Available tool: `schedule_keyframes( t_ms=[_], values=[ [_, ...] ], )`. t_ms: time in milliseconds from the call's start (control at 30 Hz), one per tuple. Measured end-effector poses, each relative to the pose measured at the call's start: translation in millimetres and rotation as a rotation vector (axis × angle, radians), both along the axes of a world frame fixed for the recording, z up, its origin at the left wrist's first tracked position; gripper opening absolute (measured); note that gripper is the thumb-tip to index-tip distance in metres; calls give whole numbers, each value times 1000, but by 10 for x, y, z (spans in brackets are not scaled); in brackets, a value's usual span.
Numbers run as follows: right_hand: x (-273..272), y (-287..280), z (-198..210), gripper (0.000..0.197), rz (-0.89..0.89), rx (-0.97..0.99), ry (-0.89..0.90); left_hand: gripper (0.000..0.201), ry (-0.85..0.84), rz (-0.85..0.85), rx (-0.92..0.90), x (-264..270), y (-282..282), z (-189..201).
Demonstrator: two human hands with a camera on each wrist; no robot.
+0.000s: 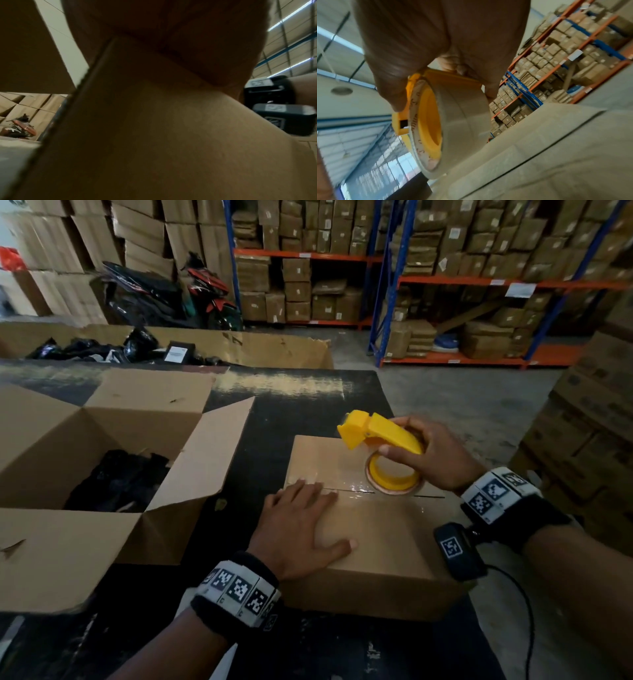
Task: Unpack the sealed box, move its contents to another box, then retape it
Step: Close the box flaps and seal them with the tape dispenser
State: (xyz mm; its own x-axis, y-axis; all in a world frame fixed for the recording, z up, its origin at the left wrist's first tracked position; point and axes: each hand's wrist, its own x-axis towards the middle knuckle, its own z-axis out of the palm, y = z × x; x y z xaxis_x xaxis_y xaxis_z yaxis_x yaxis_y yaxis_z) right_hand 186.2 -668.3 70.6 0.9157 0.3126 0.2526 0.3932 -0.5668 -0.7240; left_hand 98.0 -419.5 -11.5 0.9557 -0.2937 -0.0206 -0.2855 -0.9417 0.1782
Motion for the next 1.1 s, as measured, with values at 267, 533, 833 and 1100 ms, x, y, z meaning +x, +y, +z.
schedule_keyframes(
  t_ms=[267,533,833,1100],
  values=[
    [233,75,-253,56,195,-146,34,89,-55,20,-116,1,-11,-39],
    [332,13,-166,53,306,-211,42,30,108,305,-962,336,276,316],
    [314,-57,-222,65,325,-192,-14,35,198,193,-871,331,520,646],
    [349,54,-206,65,368,-213,-27,36,475,328,-1112,634,251,806]
  ],
)
